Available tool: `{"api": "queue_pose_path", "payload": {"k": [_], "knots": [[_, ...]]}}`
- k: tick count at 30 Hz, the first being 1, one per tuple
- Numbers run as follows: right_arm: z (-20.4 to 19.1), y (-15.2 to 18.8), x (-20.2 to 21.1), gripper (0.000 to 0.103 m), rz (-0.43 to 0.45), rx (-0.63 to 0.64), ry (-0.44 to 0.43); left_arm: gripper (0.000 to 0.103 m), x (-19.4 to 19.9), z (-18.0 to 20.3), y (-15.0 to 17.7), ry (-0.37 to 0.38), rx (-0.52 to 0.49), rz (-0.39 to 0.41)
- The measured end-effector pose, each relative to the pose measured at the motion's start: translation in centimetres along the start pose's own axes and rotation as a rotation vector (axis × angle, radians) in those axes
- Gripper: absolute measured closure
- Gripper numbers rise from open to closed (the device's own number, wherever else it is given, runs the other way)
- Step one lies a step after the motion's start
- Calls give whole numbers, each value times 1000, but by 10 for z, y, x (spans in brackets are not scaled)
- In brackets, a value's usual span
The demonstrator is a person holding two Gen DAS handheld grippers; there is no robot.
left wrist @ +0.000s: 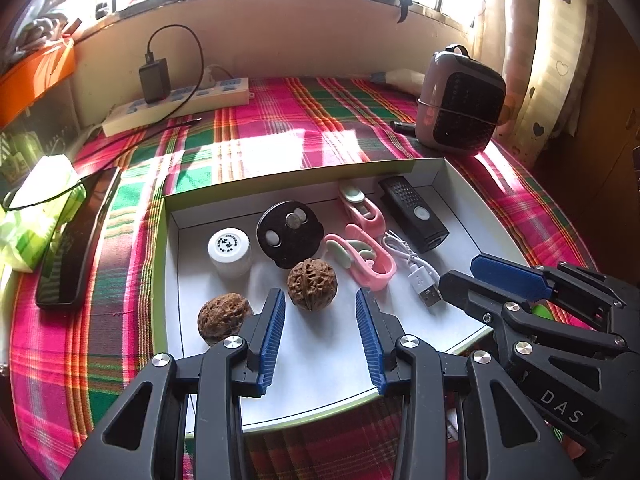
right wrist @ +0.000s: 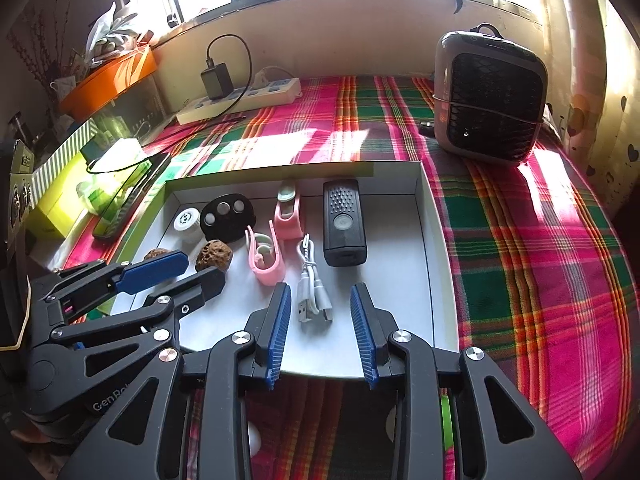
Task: Organize objects
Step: 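Withdraw both grippers toward the white earbud and green mushroom object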
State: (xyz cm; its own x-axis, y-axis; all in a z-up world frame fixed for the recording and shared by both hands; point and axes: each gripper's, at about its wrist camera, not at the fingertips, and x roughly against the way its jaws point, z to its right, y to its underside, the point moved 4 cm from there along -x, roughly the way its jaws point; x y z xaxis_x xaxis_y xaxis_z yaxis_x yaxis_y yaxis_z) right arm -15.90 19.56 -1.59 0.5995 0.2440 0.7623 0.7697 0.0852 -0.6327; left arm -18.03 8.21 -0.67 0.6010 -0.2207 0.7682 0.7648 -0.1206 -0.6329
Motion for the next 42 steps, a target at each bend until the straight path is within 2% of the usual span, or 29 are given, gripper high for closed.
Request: {"api": "queue_pose_path", "payload": {"k": [5, 28, 37, 42], "knots": [[-2, 3, 9, 63, 18, -4, 2, 68, 10, 2, 4, 2, 2, 14], [9, 29, 52, 62, 88, -16, 21, 68, 51, 17, 37, 23, -2, 52], [16, 39, 63, 58, 107, -15, 33, 68, 61, 28, 46, 56, -23, 58], [23, 47, 66, 57, 109, -26, 42, 68, 62, 38, 53, 98, -49, 41]]}}
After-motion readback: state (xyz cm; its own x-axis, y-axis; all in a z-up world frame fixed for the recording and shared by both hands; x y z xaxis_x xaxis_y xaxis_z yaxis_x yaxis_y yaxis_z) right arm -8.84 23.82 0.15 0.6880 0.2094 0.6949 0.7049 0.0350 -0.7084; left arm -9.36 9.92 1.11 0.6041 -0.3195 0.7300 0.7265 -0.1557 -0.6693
